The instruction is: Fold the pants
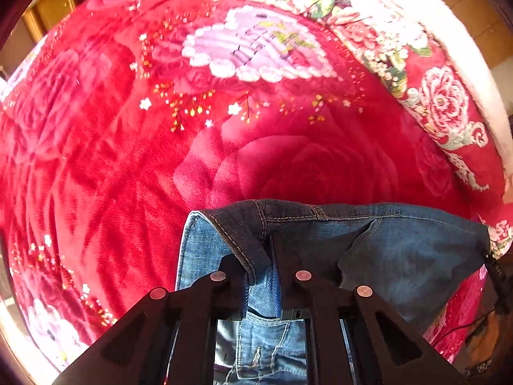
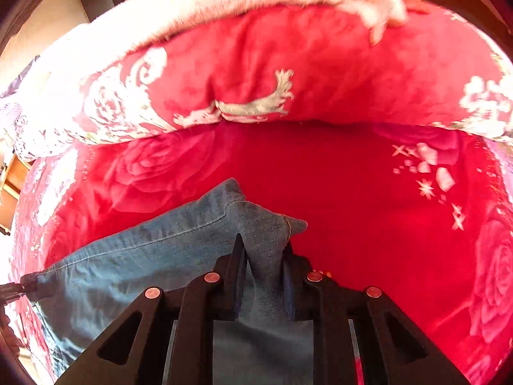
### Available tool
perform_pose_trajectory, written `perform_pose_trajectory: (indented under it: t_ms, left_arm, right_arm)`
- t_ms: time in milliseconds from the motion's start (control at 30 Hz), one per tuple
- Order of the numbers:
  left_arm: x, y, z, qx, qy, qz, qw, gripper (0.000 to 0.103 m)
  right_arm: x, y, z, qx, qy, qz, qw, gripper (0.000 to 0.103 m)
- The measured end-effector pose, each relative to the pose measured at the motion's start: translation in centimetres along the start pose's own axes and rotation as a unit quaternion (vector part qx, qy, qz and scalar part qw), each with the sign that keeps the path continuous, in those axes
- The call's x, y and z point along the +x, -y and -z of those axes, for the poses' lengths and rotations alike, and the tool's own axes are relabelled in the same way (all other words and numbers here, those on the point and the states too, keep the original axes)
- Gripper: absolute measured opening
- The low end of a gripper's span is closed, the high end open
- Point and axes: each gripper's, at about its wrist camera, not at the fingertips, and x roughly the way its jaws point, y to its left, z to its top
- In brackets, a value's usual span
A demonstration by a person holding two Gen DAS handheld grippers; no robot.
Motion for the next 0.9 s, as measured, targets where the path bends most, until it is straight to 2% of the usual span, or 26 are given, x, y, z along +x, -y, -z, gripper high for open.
perform_pose_trajectory:
  t_ms: [100, 200, 300, 367, 500, 567, 667, 733, 833, 900]
  left_arm:
    - [-4.2, 0.4, 2.6, 0.024, 0.043, 0.016, 0.9986, 0.010]
    - [-8.5, 0.0, 6.2, 0.049, 0.087, 0.034, 0.9944, 0.010]
    - [-11.5, -1.2, 9.9, 0.058, 0.107, 0.054, 0.9911, 0.010]
    - [-13.0, -2.3, 12.3, 0.057, 0.107, 0.068, 0.9903, 0.010]
    - [-13.9, -4.9, 17.1, 0.049, 0.083, 0.093, 0.9910, 0.010]
    - [-13.5, -6.2, 19.2, 0.044, 0.064, 0.093, 0.9926, 0.010]
    - [-9.8, -7.9, 21.8, 0.039, -0.010, 0.083, 0.9958, 0.010]
    - [-7.9, -9.0, 22.9, 0.032, -0.042, 0.075, 0.9958, 0.010]
    - [-6.9, -10.0, 22.8, 0.019, -0.054, 0.073, 0.9957, 0.011]
    - [-6.7, -10.2, 22.4, 0.007, -0.054, 0.076, 0.9956, 0.011]
  right_arm:
    - [-4.2, 0.2, 2.1, 0.013, 0.021, -0.002, 1.000, 0.019]
    - [-9.4, 1.3, 6.2, 0.033, 0.044, -0.005, 0.998, 0.019]
    - [-14.1, 3.2, 10.7, 0.064, 0.067, -0.014, 0.996, 0.019]
    - [-17.0, 4.5, 14.2, 0.082, 0.083, -0.023, 0.993, 0.018]
    - [-21.2, 7.4, 21.5, 0.122, 0.100, -0.038, 0.987, 0.018]
    - [-22.2, 8.9, 25.9, 0.146, 0.092, -0.039, 0.984, 0.018]
    - [-21.2, 10.2, 30.9, 0.169, 0.053, -0.027, 0.984, 0.022]
    - [-20.2, 10.7, 32.8, 0.192, 0.033, -0.037, 0.980, 0.022]
    - [-19.2, 10.4, 33.5, 0.222, 0.029, -0.069, 0.972, 0.026]
    - [-18.2, 9.8, 32.7, 0.241, 0.026, -0.097, 0.965, 0.043]
